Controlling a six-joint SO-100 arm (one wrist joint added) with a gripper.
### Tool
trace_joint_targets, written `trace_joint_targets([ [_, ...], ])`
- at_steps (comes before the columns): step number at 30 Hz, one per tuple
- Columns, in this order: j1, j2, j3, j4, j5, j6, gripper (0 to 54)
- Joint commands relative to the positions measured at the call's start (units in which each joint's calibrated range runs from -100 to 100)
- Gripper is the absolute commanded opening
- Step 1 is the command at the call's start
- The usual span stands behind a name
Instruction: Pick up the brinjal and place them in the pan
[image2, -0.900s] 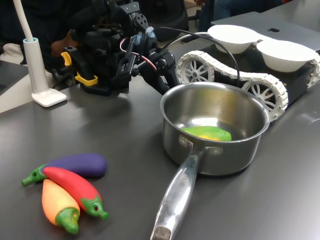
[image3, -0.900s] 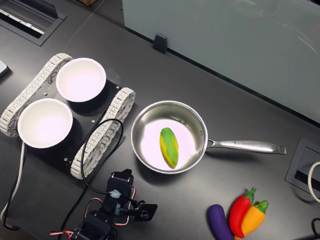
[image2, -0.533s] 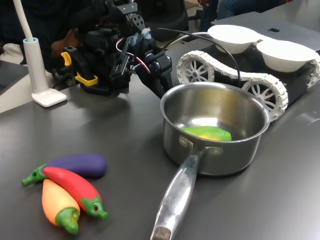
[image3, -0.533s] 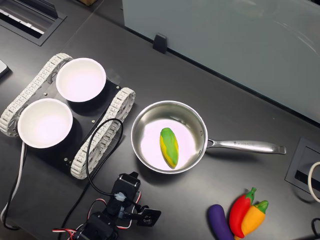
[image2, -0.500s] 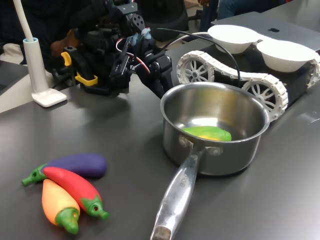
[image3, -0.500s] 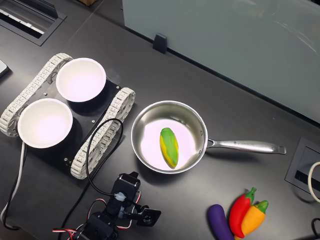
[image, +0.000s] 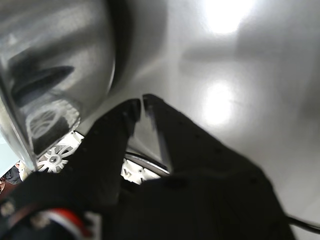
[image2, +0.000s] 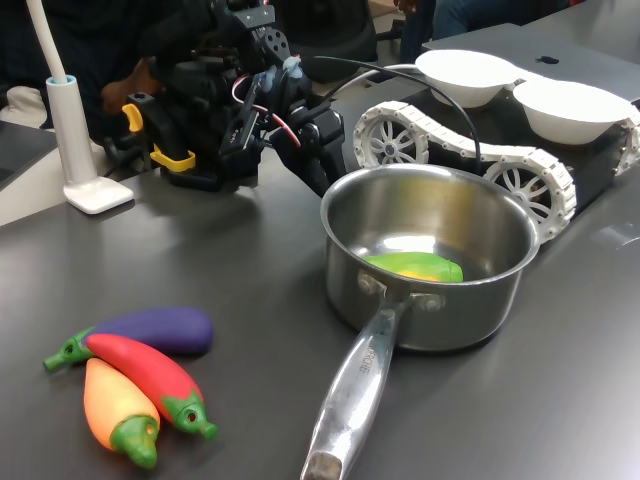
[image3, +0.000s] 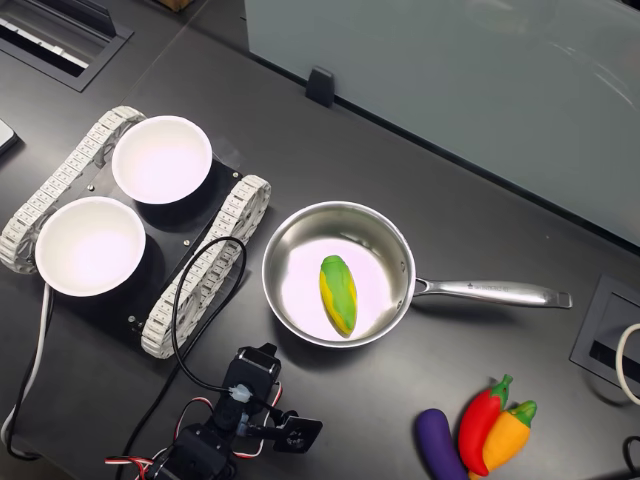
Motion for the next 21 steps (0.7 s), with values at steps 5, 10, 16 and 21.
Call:
trace_joint_targets([
  [5,0.66,-0.92,-0.73,-2.62,-0.29,-0.2,0.1],
  [10,0.54,-0.92,-0.73,-2.62,-0.29,-0.2,0.1],
  [16,0.54,-0.92,-0.73,-2.62,-0.49,-0.2,0.1],
  [21,0.66,-0.92,-0.82,-2.62,-0.63,-0.11,0.1],
])
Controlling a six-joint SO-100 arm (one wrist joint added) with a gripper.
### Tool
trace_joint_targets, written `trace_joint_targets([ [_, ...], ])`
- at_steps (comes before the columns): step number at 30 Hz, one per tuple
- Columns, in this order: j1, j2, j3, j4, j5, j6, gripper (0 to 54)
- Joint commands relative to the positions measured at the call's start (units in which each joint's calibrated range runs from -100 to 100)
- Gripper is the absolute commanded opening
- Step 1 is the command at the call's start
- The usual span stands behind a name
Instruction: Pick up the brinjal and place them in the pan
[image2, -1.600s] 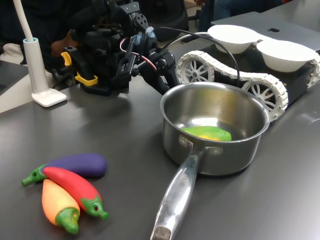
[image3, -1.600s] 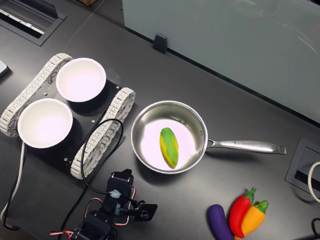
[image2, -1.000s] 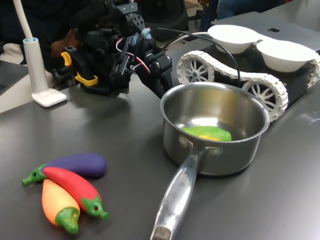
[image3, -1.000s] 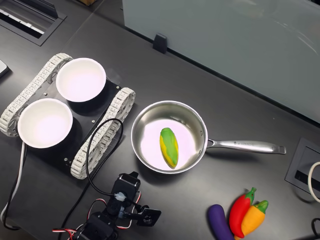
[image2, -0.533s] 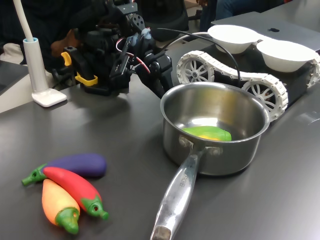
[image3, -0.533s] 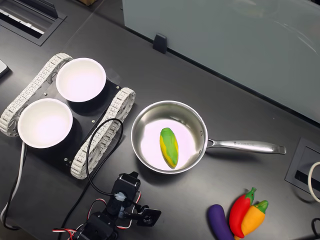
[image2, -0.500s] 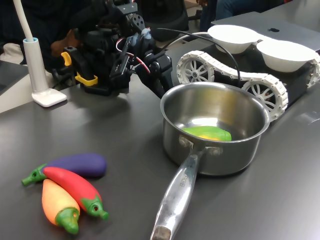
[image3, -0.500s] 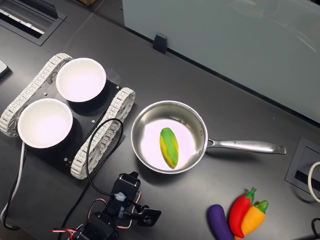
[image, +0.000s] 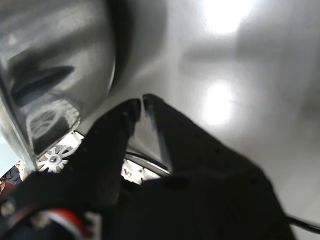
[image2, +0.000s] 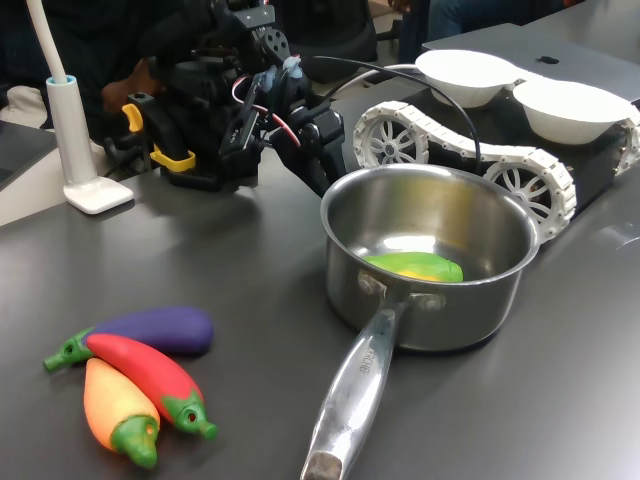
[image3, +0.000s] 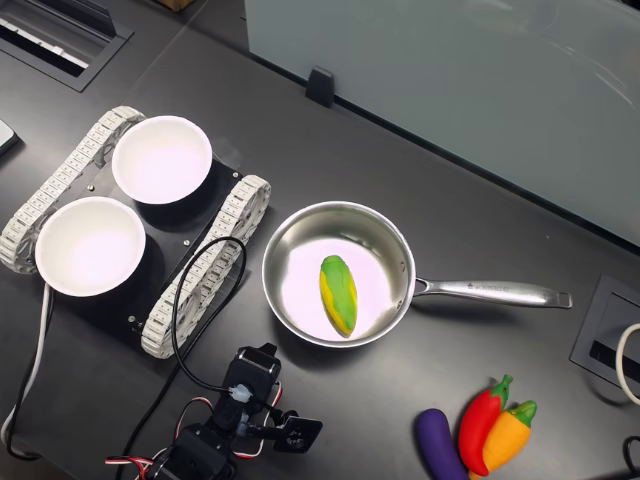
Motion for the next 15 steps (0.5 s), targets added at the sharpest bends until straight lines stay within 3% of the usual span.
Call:
trace_joint_targets([
  [1,0.66,-0.92,-0.82,-2.62,-0.59,-0.11,0.1],
  [4,-0.15,-0.92,-0.91,-2.62,-0.68,0.05,0.1],
  [6,-3.59,-0.92,-0.91,-2.54,-1.12,2.83,0.1],
  [15,-2.32,-0.92,-1.19,-2.28,-1.07,2.66,0.1],
])
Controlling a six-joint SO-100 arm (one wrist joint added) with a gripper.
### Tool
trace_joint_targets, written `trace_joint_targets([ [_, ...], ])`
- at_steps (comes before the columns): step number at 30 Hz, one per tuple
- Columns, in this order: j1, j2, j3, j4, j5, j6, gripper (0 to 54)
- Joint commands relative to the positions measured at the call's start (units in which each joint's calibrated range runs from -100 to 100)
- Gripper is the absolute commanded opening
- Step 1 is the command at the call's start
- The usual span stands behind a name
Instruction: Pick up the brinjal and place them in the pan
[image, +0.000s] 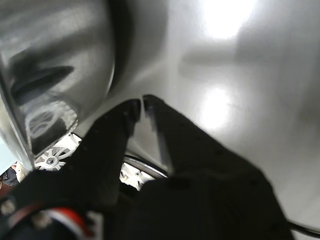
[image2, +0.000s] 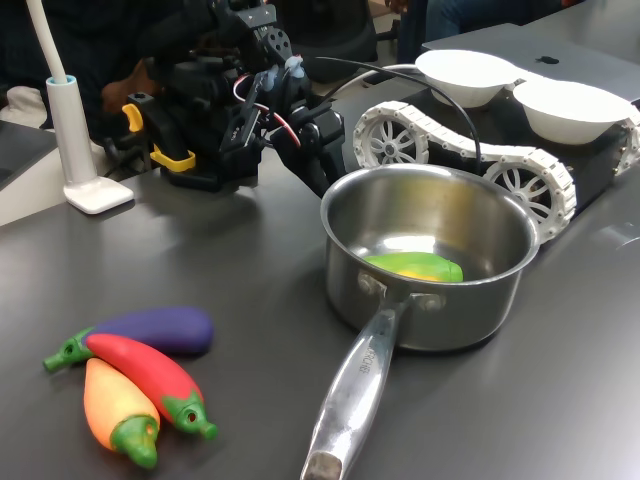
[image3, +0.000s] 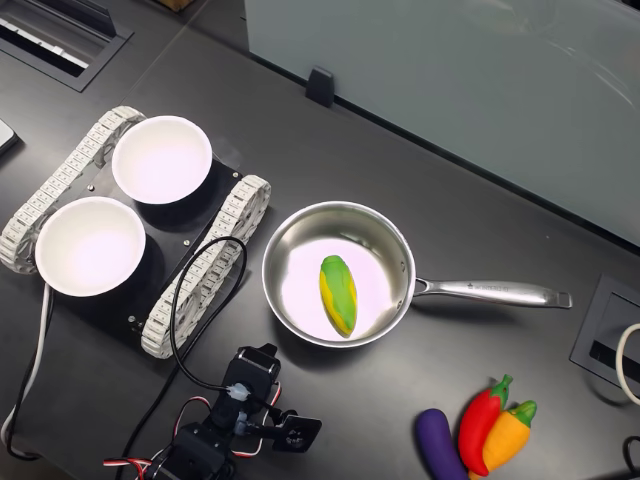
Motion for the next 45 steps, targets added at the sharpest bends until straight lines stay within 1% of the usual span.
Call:
trace_joint_targets([
  [1,-0.01,-0.92,-1.28,-2.2,-0.39,0.18,0.1],
  [2,-0.01,-0.92,-1.55,-2.03,-0.39,0.26,0.1],
  [3,0.44,-0.92,-3.19,-0.58,-0.34,0.26,0.1],
  [6,1.59,-0.83,-4.0,-0.66,-0.29,0.18,0.1],
  [8,2.28,-0.83,-5.46,0.19,-0.29,0.18,0.1],
  [13,4.92,0.6,-11.64,5.22,-0.1,0.18,0.1],
  [16,6.64,2.37,-17.0,8.29,-0.44,0.18,0.1],
  [23,10.54,4.82,-22.36,9.66,0.1,0.1,0.1],
  [30,13.75,7.01,-27.54,10.08,0.59,0.01,0.1],
  [35,19.14,11.15,-34.54,12.56,1.51,-2.17,0.1],
  [40,21.43,12.41,-39.71,14.86,2.44,-3.69,0.1],
  [45,23.72,13.85,-46.62,18.19,3.47,-6.29,0.1],
])
